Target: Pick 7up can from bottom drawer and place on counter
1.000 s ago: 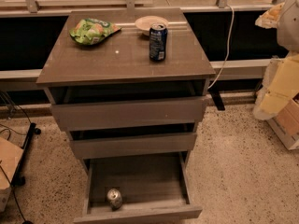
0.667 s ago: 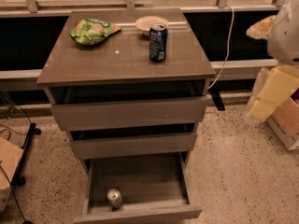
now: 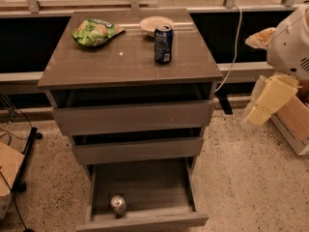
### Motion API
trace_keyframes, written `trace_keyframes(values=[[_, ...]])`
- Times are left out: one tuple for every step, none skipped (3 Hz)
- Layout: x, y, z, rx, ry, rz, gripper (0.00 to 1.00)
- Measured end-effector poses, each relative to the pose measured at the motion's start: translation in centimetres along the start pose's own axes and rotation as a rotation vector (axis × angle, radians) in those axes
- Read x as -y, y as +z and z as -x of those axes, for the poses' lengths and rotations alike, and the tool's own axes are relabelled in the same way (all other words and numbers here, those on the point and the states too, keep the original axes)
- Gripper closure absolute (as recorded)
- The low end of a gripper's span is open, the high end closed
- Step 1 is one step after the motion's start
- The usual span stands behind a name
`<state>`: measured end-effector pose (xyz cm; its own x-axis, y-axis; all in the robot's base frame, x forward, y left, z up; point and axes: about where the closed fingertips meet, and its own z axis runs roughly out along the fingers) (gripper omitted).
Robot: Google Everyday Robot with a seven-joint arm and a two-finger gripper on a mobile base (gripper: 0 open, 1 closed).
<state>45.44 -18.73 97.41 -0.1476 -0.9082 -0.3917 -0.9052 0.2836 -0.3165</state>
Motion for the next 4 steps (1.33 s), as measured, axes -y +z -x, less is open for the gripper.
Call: trace_keyframes(values=[[-0.1,0.2,0.1,0.004,0.003,0.001,0.0],[-1.2,4.1,1.5,0.09,0.053,0.027,0.0],[-2.9,9.9,4.1,0.2,0.065,0.084,0.0],[-5.0,14.0,4.7,0.285,0.077,0.134,0.0]])
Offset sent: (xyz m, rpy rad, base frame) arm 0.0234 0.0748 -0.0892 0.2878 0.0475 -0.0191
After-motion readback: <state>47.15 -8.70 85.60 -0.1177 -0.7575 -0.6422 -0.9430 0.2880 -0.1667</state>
